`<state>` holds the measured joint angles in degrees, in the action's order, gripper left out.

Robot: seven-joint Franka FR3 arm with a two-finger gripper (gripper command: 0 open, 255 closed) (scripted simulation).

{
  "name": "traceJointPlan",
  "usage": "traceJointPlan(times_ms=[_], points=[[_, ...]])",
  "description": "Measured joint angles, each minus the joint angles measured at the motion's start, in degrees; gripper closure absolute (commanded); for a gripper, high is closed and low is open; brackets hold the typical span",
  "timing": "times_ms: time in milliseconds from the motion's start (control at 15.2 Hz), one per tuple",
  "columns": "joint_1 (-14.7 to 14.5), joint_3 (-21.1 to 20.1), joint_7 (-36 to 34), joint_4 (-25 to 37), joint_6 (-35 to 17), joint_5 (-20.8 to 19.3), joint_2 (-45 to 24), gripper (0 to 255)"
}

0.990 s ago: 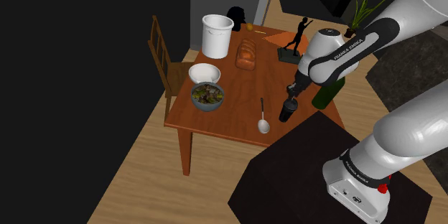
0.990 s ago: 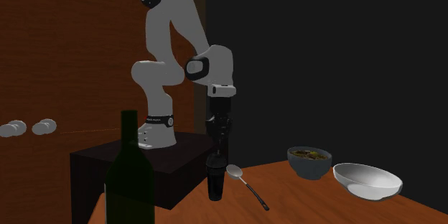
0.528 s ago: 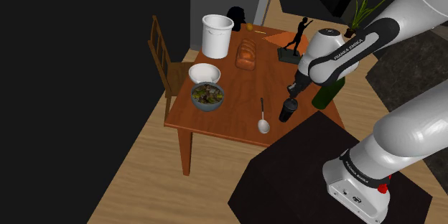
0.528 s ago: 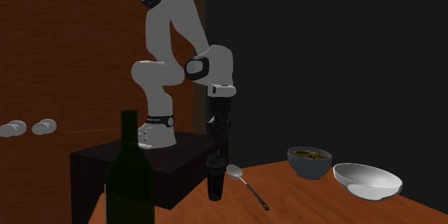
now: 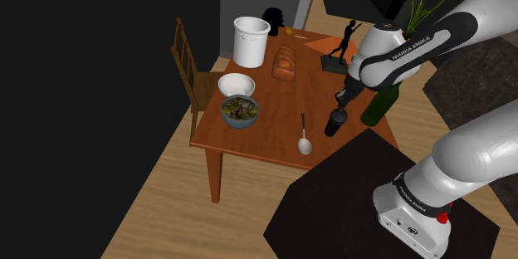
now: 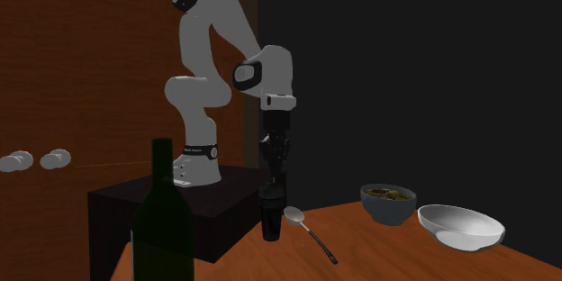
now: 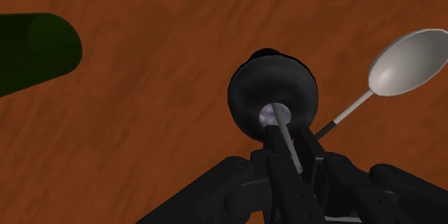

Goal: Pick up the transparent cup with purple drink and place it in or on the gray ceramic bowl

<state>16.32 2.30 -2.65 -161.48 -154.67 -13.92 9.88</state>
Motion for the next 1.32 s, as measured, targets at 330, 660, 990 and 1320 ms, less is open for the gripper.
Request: traceJointPlan(times_ms=[330, 660, 990, 1320], points=[[-0.73, 0.24, 1.53, 0.33, 5.32, 1.69, 5.05, 255], [-1.38, 0.30, 2.53, 1.32, 10.70, 2.92, 9.45, 255], [-1.69, 0.54, 3.64, 2.89, 15.85, 3.73, 13.08, 255], [-2.00, 0.55, 4.33, 4.84, 20.77, 4.40, 16.05, 255]])
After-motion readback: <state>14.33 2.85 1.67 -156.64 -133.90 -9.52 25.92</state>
